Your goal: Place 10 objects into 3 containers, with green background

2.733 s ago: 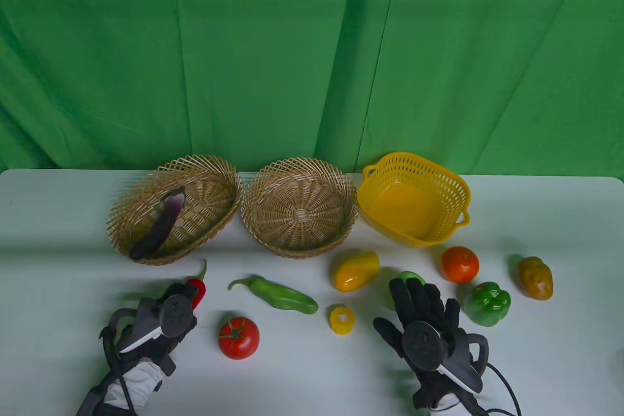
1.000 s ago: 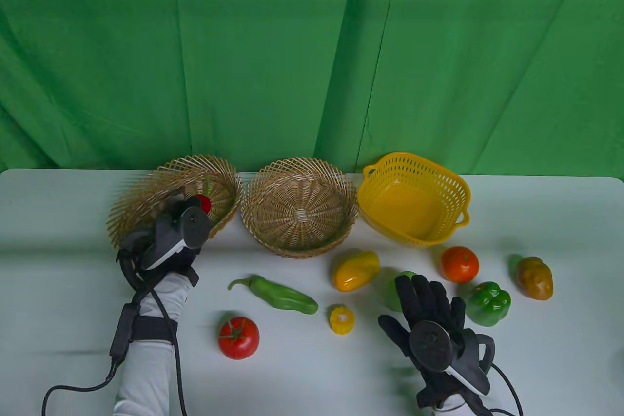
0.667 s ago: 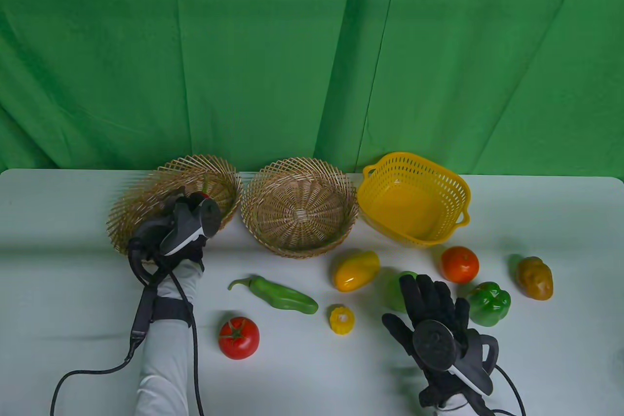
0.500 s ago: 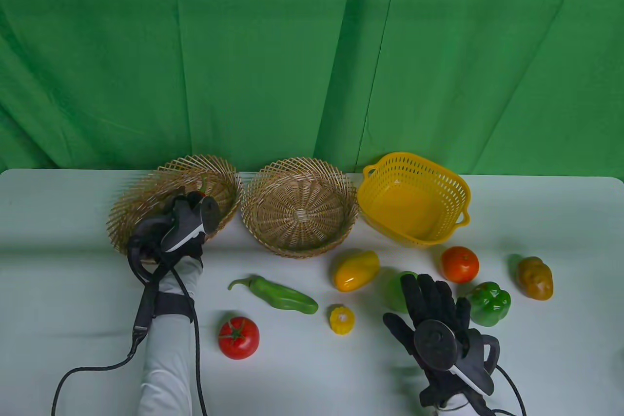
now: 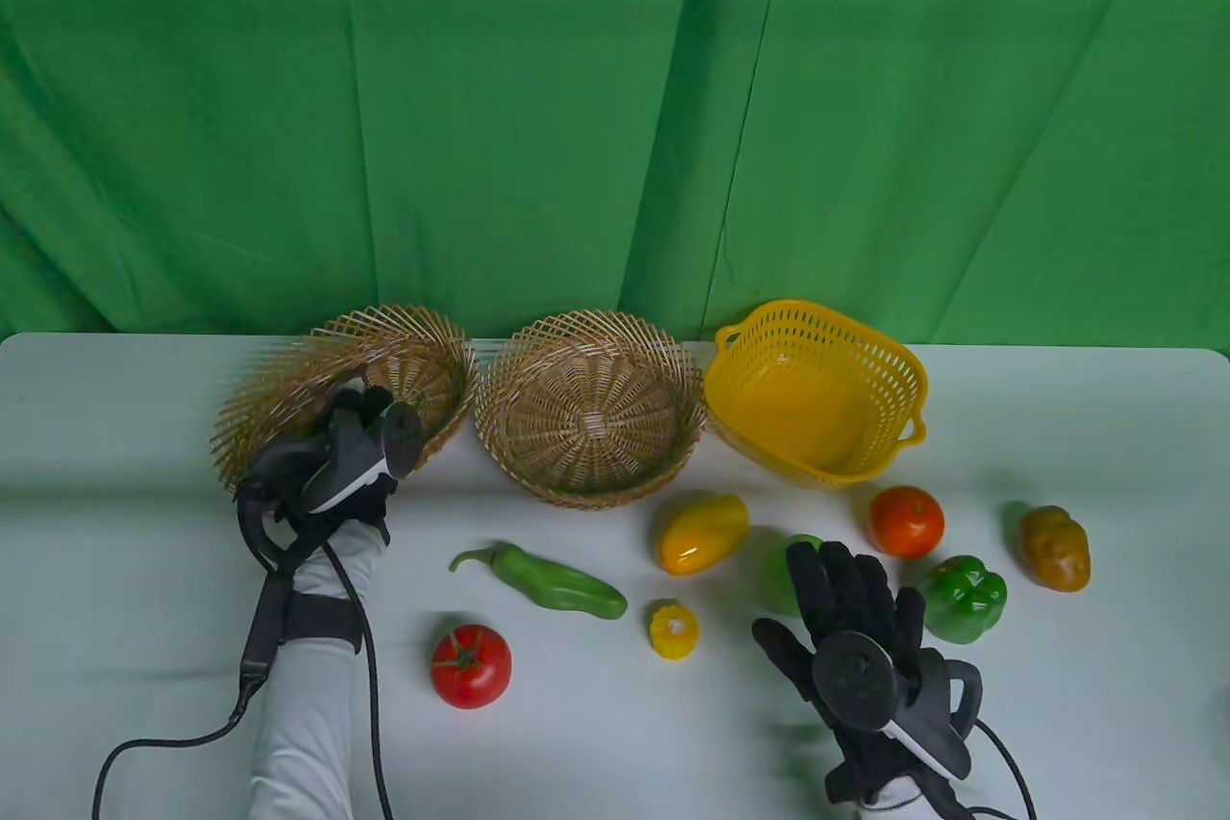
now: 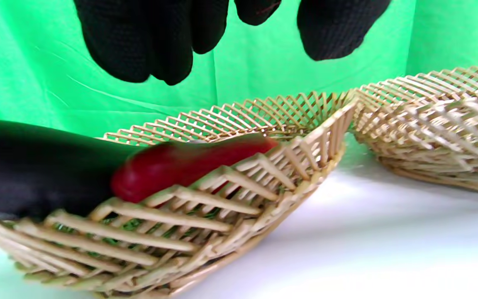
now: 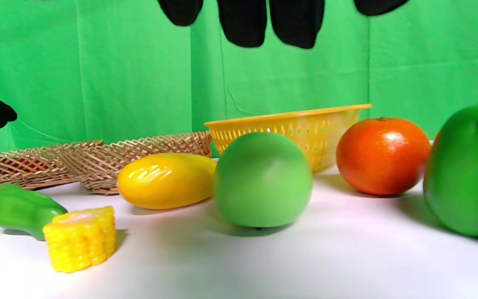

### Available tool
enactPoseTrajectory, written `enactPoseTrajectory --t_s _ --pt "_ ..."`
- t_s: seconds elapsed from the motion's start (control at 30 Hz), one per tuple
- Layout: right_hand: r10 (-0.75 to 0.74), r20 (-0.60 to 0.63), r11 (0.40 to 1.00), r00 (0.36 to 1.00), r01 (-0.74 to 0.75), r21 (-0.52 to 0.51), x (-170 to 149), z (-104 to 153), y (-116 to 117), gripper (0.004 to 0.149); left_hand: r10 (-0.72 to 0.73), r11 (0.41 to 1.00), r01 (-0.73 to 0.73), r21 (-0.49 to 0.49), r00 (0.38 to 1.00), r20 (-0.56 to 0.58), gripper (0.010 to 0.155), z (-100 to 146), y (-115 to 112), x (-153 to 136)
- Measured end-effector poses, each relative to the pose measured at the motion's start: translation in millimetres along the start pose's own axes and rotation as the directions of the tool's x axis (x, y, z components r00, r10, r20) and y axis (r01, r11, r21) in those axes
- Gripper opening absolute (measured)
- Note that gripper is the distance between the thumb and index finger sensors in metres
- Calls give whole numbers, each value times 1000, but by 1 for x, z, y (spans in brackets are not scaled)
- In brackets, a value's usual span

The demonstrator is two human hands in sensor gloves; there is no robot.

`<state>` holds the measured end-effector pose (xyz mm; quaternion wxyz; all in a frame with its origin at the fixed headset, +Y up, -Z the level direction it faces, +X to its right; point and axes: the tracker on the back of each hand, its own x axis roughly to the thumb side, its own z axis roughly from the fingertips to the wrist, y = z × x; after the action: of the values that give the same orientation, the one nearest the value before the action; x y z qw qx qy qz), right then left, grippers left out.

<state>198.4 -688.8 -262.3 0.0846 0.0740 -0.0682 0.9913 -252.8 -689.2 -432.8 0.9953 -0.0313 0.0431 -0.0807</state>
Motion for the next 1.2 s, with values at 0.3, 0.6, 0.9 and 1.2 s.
enactPoseTrajectory --t_s 0.3,0.6,0.9,1.2 --pt "2 13 1000 1000 -2 4 3 0 1 80 123 990 -128 62 989 83 69 26 9 -6" --pt "2 25 1000 1000 -2 8 6 1 3 80 312 941 -330 69 929 197 66 56 6 -12" --pt "9 29 1000 1000 -9 20 8 1 4 80 370 917 -399 18 866 336 66 84 -12 0" --pt "14 27 1000 1000 -14 23 9 0 5 80 408 902 -420 -97 761 504 69 121 -33 27"
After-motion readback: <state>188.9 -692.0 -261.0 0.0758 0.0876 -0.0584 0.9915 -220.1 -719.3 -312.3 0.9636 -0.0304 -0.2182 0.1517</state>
